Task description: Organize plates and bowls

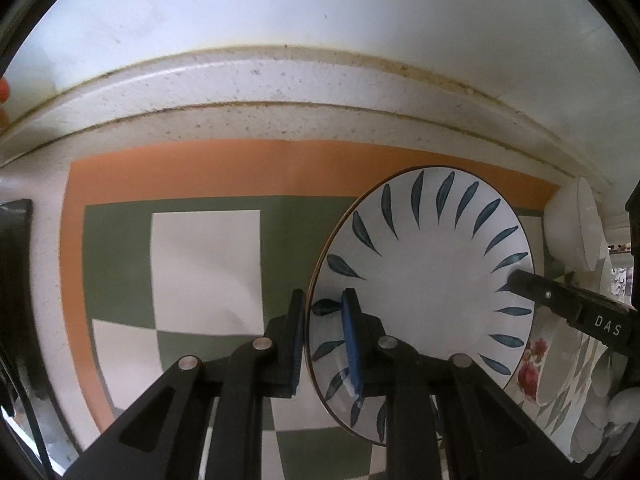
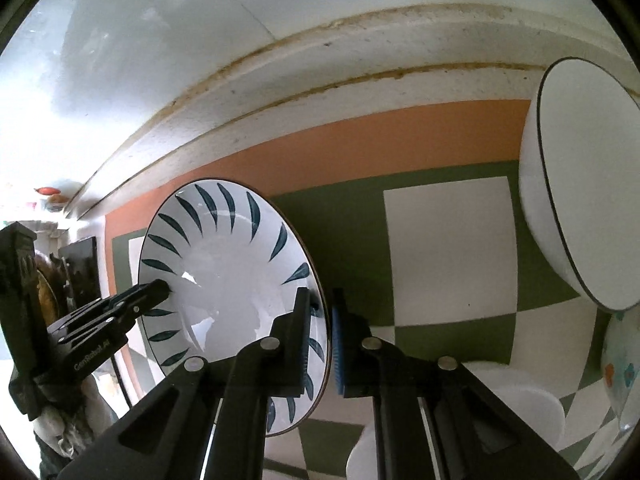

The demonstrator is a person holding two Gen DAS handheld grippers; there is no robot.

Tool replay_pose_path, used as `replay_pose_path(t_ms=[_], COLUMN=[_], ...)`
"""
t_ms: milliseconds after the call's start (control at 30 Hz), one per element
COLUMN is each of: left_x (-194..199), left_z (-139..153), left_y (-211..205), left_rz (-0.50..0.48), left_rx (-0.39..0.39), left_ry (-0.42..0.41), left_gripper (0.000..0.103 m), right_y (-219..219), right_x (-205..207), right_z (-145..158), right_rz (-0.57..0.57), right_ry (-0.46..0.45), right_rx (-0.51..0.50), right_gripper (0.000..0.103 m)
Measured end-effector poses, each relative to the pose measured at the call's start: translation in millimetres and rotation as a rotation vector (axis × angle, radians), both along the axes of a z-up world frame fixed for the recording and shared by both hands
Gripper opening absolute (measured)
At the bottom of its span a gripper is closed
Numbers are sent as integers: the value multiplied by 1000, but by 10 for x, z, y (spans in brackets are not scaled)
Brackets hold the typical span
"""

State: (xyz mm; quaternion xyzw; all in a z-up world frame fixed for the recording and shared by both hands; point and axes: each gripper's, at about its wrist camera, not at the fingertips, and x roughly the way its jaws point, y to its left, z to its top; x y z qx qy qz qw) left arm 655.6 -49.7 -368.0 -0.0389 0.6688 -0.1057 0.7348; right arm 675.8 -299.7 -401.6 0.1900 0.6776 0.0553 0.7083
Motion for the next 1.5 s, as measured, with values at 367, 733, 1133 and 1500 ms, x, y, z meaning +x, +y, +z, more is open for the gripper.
replay_pose_path(t_ms=[367, 733, 1133, 1500], left_x=[-581, -1548, -2300, -2448], left_z=[489, 747, 621, 351], left_y=[95, 95, -52, -176], left_rz=[26, 18, -15, -26], left_rx=[9, 6, 21, 48], left_ry=[-70, -86, -24, 19], left_gripper=[16, 16, 16, 17], right_y=[89, 83, -10, -84], right_x=[-478, -1512, -2370, -2600], right_z=[614, 985, 774, 339], right_rz=[64, 120, 140, 116], right_ry=[-75, -106, -63, -7], right_rx=[21, 53, 77, 87], right_gripper=[11, 10, 10, 10])
